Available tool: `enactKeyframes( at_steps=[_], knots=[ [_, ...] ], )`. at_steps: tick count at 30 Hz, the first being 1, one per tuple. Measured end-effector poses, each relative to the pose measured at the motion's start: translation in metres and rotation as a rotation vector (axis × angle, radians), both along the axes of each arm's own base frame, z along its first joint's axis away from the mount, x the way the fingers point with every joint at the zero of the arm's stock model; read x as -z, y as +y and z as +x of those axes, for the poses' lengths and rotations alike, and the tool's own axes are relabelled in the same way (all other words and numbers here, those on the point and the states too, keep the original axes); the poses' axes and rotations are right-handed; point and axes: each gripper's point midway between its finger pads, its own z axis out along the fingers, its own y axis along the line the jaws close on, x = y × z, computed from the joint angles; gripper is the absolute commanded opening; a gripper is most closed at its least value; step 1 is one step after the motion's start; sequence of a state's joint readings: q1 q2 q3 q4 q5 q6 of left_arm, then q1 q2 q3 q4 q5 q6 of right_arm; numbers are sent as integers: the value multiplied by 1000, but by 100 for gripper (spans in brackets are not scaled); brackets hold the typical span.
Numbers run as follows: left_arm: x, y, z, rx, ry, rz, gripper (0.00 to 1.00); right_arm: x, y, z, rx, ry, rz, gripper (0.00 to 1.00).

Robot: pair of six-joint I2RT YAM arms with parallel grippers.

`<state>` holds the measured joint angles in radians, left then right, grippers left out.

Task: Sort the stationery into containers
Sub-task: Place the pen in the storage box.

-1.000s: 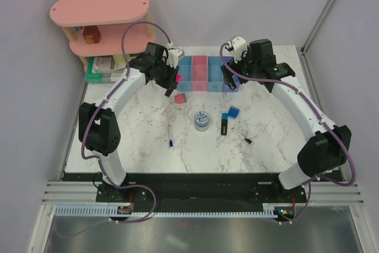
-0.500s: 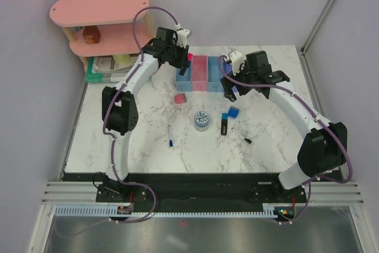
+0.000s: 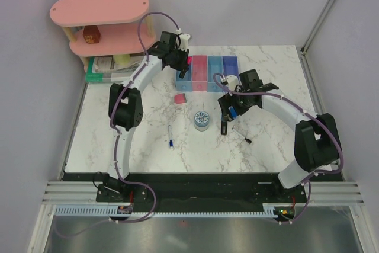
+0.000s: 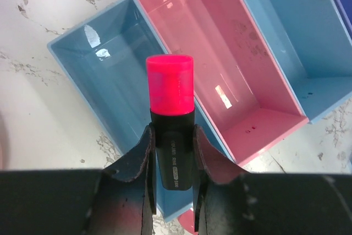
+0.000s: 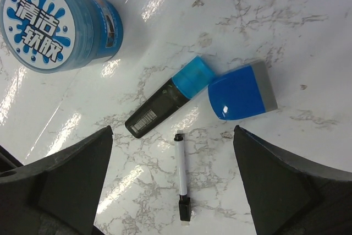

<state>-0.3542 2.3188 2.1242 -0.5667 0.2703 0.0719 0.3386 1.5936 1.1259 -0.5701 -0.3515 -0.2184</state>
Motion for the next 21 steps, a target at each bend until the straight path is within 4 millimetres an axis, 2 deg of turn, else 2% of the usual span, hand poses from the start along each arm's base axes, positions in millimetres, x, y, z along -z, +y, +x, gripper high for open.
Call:
enactKeyframes(
  at_steps=[3,13,15,21],
  knots=[
    [3,1,4,-8,-4,6,2,11,6,-6,-5,42,4,98],
    [32,4,11,-31,19,39,2,35,11,-14,4,116,-2,94],
    [34,5,12,-35,18,44,7,39,12,-14,6,126,-4,93],
    [33,5,14,-40,11,46,37,48,19,-18,-5,151,-11,92]
  ],
)
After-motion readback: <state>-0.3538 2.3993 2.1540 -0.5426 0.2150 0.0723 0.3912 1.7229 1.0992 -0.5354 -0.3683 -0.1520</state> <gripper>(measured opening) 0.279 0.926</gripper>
